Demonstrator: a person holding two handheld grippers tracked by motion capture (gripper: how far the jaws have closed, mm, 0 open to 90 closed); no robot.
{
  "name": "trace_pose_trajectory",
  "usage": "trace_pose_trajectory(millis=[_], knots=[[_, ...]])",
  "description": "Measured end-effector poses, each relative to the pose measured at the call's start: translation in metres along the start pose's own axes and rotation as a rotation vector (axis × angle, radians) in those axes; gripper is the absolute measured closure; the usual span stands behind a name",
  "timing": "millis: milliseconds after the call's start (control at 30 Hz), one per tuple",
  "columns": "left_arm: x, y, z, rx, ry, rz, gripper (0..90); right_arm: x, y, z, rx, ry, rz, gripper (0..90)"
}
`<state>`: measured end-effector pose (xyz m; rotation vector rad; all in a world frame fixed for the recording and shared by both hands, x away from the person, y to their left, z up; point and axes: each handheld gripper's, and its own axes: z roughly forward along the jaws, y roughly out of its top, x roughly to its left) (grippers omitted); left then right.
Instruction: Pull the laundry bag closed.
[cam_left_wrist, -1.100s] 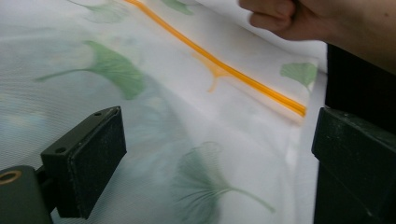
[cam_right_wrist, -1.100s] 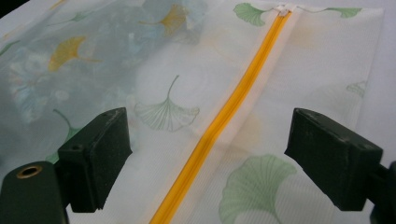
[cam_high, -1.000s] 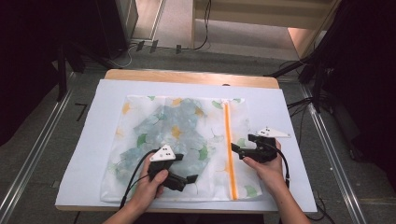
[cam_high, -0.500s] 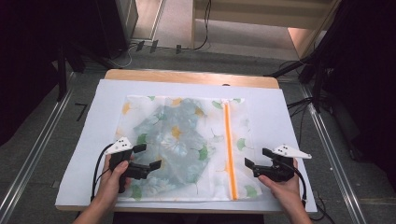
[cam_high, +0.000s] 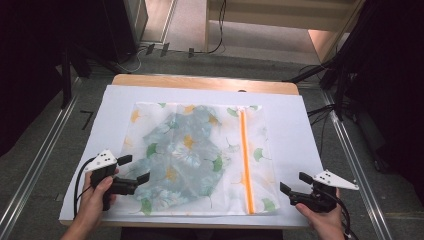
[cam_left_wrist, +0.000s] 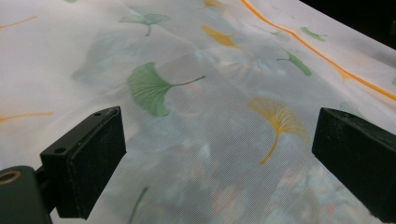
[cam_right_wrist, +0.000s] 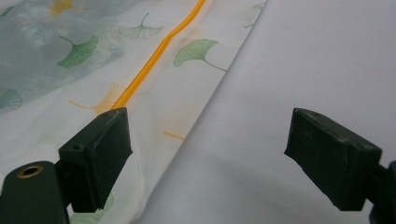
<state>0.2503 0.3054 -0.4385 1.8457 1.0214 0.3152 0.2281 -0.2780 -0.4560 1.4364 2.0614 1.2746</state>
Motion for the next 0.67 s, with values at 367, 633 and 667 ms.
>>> trace_pose_trajectory(millis=[367,633,667], knots=[[0.019,-0.011,-0.027,-0.031,0.051,-0.055,2.5,-0.006,-0.005,-0.023,-0.066,-0.013,0.006,16.1],[0.019,-0.01,-0.025,-0.009,0.068,-0.059,2.5,-0.002,-0.004,-0.014,-0.039,-0.006,-0.013,16.1],[0.02,-0.011,-0.024,-0.005,0.07,-0.057,2.5,-0.002,-0.003,-0.012,-0.028,0.0,-0.009,16.1]])
